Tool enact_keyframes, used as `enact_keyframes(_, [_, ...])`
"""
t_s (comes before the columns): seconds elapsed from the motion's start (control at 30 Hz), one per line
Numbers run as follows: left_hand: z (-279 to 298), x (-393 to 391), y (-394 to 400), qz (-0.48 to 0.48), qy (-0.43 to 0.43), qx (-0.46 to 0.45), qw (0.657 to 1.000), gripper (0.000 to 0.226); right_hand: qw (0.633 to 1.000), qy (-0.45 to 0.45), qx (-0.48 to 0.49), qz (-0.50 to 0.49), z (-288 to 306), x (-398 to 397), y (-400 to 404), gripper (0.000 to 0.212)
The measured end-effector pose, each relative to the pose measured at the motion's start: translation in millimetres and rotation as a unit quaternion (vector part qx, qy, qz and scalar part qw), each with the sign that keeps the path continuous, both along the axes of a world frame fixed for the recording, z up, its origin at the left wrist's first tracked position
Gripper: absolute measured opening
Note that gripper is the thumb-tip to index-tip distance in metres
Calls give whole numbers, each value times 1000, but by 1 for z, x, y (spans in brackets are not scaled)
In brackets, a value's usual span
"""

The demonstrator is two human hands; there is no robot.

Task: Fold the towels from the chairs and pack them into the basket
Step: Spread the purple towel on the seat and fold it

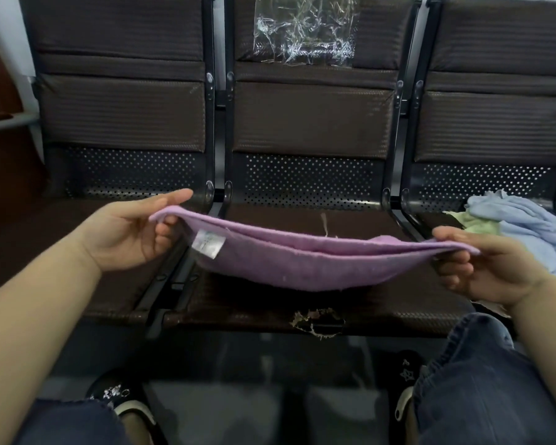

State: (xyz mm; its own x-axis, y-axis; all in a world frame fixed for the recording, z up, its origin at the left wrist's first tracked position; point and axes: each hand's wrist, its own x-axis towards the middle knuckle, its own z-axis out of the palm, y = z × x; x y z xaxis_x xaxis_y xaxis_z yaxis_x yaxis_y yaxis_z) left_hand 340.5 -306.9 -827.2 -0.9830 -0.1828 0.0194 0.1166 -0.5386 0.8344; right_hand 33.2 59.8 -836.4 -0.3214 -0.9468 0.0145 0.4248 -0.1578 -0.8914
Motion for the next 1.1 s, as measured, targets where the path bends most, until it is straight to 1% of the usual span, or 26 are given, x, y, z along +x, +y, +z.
enact_keyframes(0.03, [-3,3,-7,6,19,-26,999,50,1000,22,1,-6,5,2,-2,49])
enact_keyframes(0.07, [-4,3,-9,-9,36,-43,998,51,999,24,13,-23,7,3,-4,47])
enact_keyframes(0.1, [-6,0,-6,-10,33,-51,998,49,998,38,36,-28,13,6,-12,43])
enact_keyframes(0.13, [-6,-7,-2,-17,22,-56,998,46,998,42,53,3,16,3,-24,42])
enact_keyframes(0.17, [-7,-14,-3,-24,-17,-54,998,46,994,32,105,5,21,-5,-34,52])
enact_keyframes(0.2, [-9,-19,-6,3,-66,-51,997,53,981,95,159,-58,23,-10,-41,60])
enact_keyframes(0.23, [-12,-25,-10,88,-101,-128,983,54,968,124,195,-96,26,-15,-47,60])
enact_keyframes(0.27, [-14,-33,-13,149,-112,-175,967,42,962,132,207,-119,28,-18,-55,47])
enact_keyframes(0.3, [-13,-41,-13,181,-105,-184,960,27,957,136,201,-157,30,-19,-65,26])
enact_keyframes(0.33, [-13,-47,-11,199,-102,-192,956,26,946,145,199,-210,28,-22,-73,18])
enact_keyframes(0.4, [-14,-61,-10,247,-118,-204,940,39,931,156,176,-278,20,-29,-86,29])
enact_keyframes(0.47, [-20,-73,-11,271,-132,-240,923,39,922,168,173,-303,8,-32,-95,29])
enact_keyframes(0.5, [-25,-79,-12,269,-152,-281,909,38,916,177,190,-304,-1,-32,-100,28])
enact_keyframes(0.53, [-33,-86,-13,256,-188,-335,887,37,909,190,216,-302,-13,-35,-103,26])
enact_keyframes(0.6, [-52,-100,-15,198,-281,-451,824,36,892,226,275,-279,-36,-38,-109,23])
enact_keyframes(0.63, [-59,-107,-14,168,-320,-483,797,35,885,243,302,-260,-45,-37,-112,22])
enact_keyframes(0.67, [-66,-114,-12,148,-348,-499,780,34,876,257,328,-242,-54,-36,-115,22])
enact_keyframes(0.7, [-71,-120,-8,132,-365,-500,774,34,868,263,353,-229,-60,-36,-118,23])
enact_keyframes(0.8, [-84,-139,2,91,-376,-480,787,33,854,258,406,-198,-69,-33,-128,19])
enact_keyframes(0.97, [-94,-159,12,71,-357,-502,785,33,886,214,375,-172,-72,-20,-146,16])
enact_keyframes(1.1, [-97,-168,19,45,-342,-537,770,38,893,203,369,-156,-75,-12,-159,23])
